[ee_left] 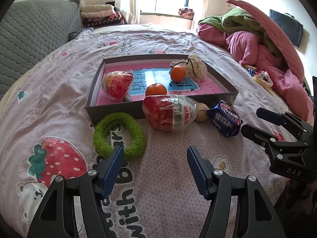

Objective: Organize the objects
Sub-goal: 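Move the left tool toward the red egg toy while the right tool approaches the blue biscuit pack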

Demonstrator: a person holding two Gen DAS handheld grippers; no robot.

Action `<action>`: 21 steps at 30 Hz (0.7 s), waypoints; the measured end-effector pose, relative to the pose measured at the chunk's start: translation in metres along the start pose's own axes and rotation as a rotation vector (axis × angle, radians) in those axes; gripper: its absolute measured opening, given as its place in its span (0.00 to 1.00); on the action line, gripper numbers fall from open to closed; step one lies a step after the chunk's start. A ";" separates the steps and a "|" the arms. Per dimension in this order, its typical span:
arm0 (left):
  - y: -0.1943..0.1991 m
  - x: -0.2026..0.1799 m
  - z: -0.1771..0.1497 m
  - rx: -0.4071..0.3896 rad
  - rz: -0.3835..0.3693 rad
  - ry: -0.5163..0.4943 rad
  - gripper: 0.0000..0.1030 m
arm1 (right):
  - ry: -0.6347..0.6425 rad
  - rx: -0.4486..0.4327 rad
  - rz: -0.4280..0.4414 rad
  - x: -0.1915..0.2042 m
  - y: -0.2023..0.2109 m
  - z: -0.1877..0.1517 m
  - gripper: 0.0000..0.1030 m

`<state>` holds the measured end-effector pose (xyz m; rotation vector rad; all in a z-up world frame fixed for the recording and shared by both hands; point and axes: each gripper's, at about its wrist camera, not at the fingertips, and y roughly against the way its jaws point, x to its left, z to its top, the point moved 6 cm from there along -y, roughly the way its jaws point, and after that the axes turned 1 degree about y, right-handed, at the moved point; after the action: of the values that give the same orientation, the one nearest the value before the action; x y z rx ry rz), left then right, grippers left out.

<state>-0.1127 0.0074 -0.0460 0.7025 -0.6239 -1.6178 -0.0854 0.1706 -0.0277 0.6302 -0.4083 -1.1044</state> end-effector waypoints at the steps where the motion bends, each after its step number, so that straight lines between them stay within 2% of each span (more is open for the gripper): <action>1: -0.001 0.000 0.000 0.002 -0.001 -0.001 0.66 | 0.003 0.004 -0.001 0.001 -0.001 -0.001 0.67; 21: -0.012 -0.004 -0.002 0.018 0.008 -0.013 0.66 | 0.007 0.051 0.011 0.004 -0.015 -0.007 0.67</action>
<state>-0.1184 0.0135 -0.0554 0.7022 -0.6502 -1.6124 -0.0897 0.1649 -0.0430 0.6757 -0.4352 -1.0835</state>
